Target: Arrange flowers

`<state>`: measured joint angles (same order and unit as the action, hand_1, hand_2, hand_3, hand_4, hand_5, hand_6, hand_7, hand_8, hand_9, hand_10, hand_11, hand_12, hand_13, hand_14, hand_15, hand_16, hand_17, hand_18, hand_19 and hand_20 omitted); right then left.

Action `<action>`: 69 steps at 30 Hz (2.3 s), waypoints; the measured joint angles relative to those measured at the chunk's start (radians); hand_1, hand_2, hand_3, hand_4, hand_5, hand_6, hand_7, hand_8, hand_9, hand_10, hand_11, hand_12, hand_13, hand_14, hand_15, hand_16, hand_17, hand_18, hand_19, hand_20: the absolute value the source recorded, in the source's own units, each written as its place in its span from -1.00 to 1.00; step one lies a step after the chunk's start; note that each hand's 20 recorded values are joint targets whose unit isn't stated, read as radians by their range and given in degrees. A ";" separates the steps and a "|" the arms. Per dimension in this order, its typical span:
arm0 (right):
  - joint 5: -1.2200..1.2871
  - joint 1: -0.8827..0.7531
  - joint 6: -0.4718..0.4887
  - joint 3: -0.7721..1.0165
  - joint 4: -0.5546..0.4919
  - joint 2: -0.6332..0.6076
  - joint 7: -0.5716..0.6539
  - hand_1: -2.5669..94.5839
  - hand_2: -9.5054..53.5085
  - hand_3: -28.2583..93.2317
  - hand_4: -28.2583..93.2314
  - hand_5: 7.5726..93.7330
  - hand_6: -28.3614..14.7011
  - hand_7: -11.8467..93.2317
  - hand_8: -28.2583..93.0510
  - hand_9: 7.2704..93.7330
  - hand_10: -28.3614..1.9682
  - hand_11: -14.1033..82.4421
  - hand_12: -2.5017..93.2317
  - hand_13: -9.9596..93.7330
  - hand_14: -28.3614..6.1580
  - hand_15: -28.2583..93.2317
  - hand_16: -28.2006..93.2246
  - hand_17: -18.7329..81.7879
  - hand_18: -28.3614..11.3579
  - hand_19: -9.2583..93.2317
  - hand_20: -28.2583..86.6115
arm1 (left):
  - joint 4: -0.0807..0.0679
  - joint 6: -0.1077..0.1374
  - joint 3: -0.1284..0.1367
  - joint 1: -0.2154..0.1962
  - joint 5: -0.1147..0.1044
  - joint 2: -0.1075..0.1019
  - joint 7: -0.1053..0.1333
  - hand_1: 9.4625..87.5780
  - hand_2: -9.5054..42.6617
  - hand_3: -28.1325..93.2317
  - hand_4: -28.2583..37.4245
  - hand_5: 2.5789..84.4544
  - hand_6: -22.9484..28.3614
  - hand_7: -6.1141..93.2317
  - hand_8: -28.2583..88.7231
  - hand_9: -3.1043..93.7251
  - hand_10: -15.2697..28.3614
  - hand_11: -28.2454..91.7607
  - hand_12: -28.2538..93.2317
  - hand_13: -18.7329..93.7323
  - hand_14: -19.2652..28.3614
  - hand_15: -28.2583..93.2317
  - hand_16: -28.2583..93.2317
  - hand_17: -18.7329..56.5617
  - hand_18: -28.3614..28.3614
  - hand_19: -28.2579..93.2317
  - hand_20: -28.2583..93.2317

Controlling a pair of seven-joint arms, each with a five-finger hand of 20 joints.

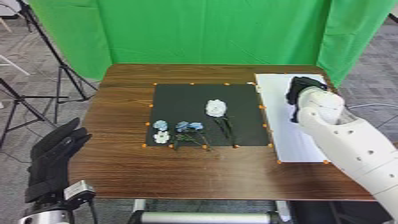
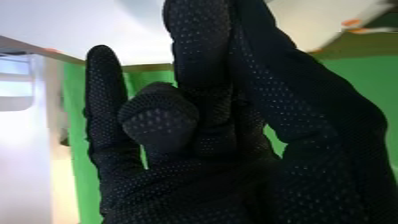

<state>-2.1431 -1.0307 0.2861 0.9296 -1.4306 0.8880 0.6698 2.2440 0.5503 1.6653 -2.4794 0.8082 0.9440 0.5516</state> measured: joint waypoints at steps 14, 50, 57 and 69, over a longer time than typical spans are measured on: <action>0.005 -0.103 0.054 0.057 -0.172 0.039 -0.042 0.15 -1.00 0.74 -1.00 0.67 0.31 -0.24 -0.46 0.90 0.54 -0.11 -0.21 0.71 0.31 0.77 -0.18 -0.19 -0.43 0.74 -0.53 | 0.003 0.007 0.007 -0.008 -0.008 -0.012 0.009 -0.54 -0.49 0.86 -0.61 -0.06 0.30 -0.52 -0.71 -0.17 0.61 0.10 -0.41 -0.21 0.95 0.50 -0.80 -0.74 0.76 0.41 -0.49; -0.142 -0.289 0.170 0.088 -0.362 0.134 -0.228 0.13 -1.00 0.75 -1.00 0.58 0.26 -0.25 -0.49 0.84 0.47 -0.21 -0.16 0.63 0.18 0.73 -0.20 -0.26 -0.49 0.74 -0.59 | 0.003 0.005 0.009 -0.004 -0.001 -0.013 -0.006 -0.54 -0.49 0.86 -0.61 -0.06 0.30 -0.52 -0.71 -0.17 0.61 0.10 -0.40 -0.21 0.95 0.50 -0.80 -0.74 0.76 0.41 -0.49; -0.162 -0.291 0.179 0.092 -0.371 0.129 -0.246 0.06 -1.00 0.77 -1.00 0.37 0.15 -0.27 -0.55 0.64 0.25 -0.27 -0.18 0.49 0.08 0.70 -0.19 -0.33 -0.56 0.72 -0.58 | 0.003 0.005 0.009 -0.005 0.000 -0.012 -0.006 -0.54 -0.49 0.86 -0.61 -0.06 0.30 -0.52 -0.71 -0.17 0.61 0.10 -0.41 -0.21 0.94 0.50 -0.80 -0.74 0.76 0.41 -0.49; -0.179 -0.295 0.196 0.092 -0.399 0.111 -0.260 -0.08 -1.00 0.88 -1.00 0.22 0.06 -0.33 -0.76 0.30 -0.24 0.05 -0.54 0.41 -0.07 0.73 -0.24 -0.38 -0.63 0.70 -0.52 | 0.003 0.005 0.009 -0.005 0.002 -0.004 -0.006 -0.54 -0.49 0.86 -0.61 -0.05 0.30 -0.52 -0.71 -0.17 0.61 0.10 -0.40 -0.21 0.95 0.50 -0.80 -0.74 0.77 0.41 -0.49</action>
<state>-2.3217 -1.3255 0.4817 1.0218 -1.8296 0.9993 0.4102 2.2470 0.5556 1.6746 -2.4843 0.8106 0.9395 0.5452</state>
